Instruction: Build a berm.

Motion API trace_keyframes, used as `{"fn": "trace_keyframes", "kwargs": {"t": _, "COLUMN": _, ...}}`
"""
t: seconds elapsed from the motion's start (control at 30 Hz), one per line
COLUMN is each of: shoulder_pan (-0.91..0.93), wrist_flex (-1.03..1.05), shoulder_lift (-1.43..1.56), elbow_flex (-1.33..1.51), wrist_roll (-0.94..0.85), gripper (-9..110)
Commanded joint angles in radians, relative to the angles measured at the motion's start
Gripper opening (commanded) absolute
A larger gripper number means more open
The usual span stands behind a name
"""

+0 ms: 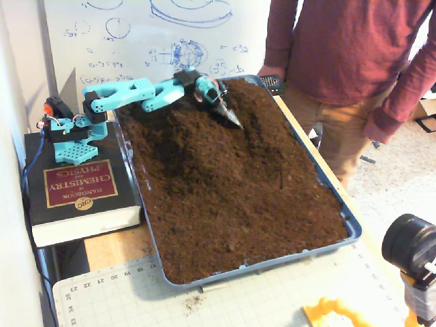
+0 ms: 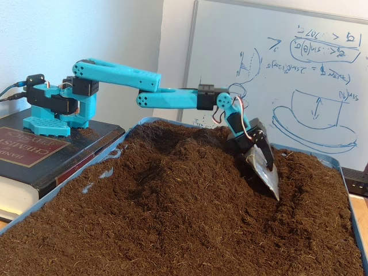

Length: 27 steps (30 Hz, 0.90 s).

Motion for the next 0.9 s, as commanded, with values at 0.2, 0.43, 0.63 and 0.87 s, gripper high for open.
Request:
{"fn": "trace_keyframes", "kwargs": {"t": 0.2, "shoulder_pan": -0.020, "wrist_flex": 0.003, "shoulder_lift": 0.049, "elbow_flex": 0.028, "wrist_roll": 0.003, "gripper": 1}}
{"fn": "trace_keyframes", "kwargs": {"t": 0.43, "shoulder_pan": -0.020, "wrist_flex": 0.003, "shoulder_lift": 0.284, "elbow_flex": 0.380, "wrist_roll": 0.003, "gripper": 1}}
{"fn": "trace_keyframes", "kwargs": {"t": 0.63, "shoulder_pan": -0.021, "wrist_flex": 0.003, "shoulder_lift": 0.526, "elbow_flex": 0.733, "wrist_roll": 0.003, "gripper": 1}}
{"fn": "trace_keyframes", "kwargs": {"t": 0.87, "shoulder_pan": -0.017, "wrist_flex": 0.002, "shoulder_lift": 0.758, "elbow_flex": 1.035, "wrist_roll": 0.003, "gripper": 1}}
